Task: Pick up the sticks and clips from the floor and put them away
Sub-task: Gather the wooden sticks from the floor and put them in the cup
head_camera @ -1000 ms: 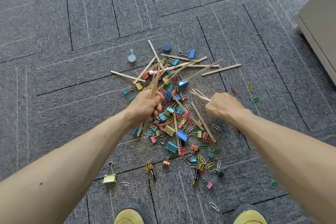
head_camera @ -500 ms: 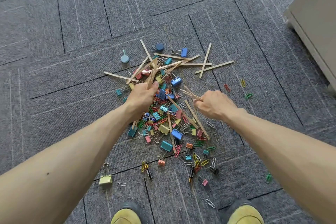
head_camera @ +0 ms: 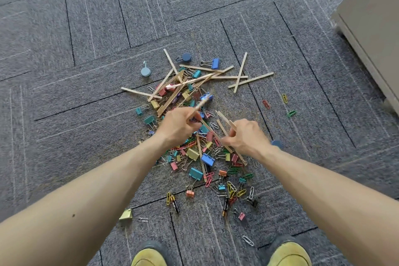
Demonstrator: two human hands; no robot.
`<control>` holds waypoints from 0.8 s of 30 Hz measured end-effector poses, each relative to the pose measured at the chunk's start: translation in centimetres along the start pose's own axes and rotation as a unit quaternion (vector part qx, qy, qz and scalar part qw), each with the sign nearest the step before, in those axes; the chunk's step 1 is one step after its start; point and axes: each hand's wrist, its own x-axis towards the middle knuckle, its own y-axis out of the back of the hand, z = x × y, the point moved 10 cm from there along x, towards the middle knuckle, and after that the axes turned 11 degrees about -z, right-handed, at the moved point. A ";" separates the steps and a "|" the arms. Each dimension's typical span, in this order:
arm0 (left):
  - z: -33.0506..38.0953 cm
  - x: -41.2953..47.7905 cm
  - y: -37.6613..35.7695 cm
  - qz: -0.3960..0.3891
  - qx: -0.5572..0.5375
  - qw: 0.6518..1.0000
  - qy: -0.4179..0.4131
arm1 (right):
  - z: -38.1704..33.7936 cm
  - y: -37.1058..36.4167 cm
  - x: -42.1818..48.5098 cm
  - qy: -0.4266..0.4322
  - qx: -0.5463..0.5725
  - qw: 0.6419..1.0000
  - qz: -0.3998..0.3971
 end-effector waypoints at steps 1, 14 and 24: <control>0.3 0.2 -0.9 -0.017 0.026 0.999 -0.008 | 0.2 -0.2 0.0 -0.004 0.001 1.000 0.008; 1.6 1.1 -3.4 0.022 0.131 0.991 -0.026 | 1.5 0.4 0.6 -0.043 0.124 0.991 -0.039; 1.0 3.0 -5.0 0.066 0.098 0.987 0.111 | 4.5 3.9 1.1 -0.055 0.269 0.961 0.029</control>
